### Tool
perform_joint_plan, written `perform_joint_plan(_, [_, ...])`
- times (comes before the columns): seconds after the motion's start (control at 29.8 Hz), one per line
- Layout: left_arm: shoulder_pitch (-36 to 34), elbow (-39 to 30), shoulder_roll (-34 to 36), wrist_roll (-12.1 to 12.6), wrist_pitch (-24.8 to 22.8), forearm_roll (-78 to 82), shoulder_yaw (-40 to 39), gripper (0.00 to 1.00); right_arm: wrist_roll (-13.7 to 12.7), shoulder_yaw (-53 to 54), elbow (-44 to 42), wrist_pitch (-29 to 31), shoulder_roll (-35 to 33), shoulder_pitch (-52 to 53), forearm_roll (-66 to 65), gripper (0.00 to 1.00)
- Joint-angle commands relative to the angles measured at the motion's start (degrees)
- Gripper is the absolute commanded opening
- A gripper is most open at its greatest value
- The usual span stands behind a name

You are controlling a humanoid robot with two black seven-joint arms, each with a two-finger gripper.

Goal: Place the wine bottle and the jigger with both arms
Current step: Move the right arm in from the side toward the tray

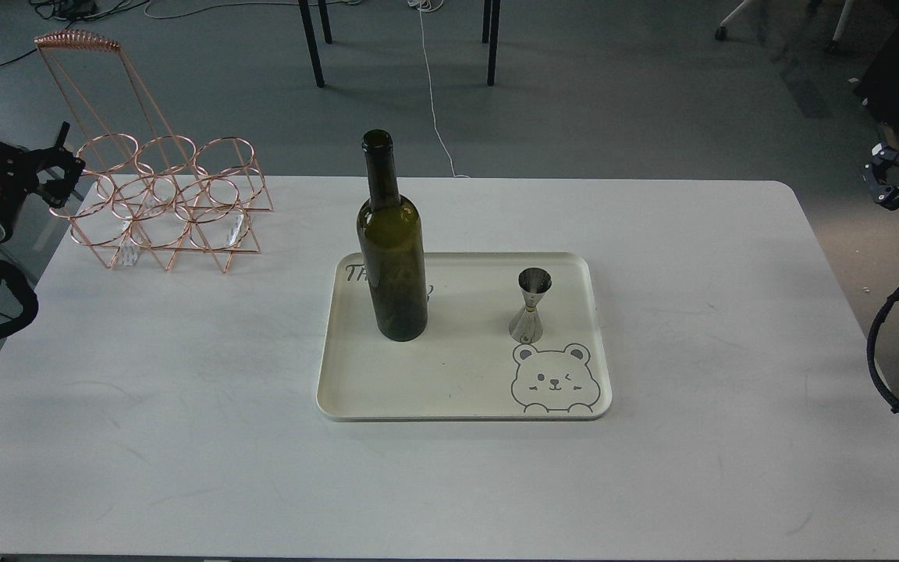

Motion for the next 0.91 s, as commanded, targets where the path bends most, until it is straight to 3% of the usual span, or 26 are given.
perform_joint_plan(0.0, [0.0, -0.01, 0.08, 0.04, 0.0, 0.01, -0.06, 0.98, 0.0, -0.2, 0.11, 0.0, 0.01, -0.06, -0.17, 0.99])
perform_joint_plan(0.27, [-0.27, -0.27, 0.17, -0.05, 0.0, -0.08, -0.41, 0.98, 0.0, -3.89, 4.75, -0.35, -1.57, 0.73, -5.52, 0.99])
perform_joint_plan(0.37, [-0.35, -0.27, 0.61, -0.14, 0.0, -0.16, -0.5, 0.98, 0.0, -4.07, 9.58, -0.96, -6.3, 1.87, -11.05, 0.99])
perform_joint_plan(0.6, [-0.36, -0.27, 0.79, -0.05, 0.0, -0.08, -0.5, 0.98, 0.0, -4.51, 30.66, -12.72, -18.26, 0.73, -32.66, 0.99])
perform_joint_plan(0.87, [-0.71, -0.36, 0.7, 0.04, 0.0, -0.08, -0.5, 0.98, 0.0, -8.9, 44.57, -25.56, -21.7, -1.03, -55.25, 0.99])
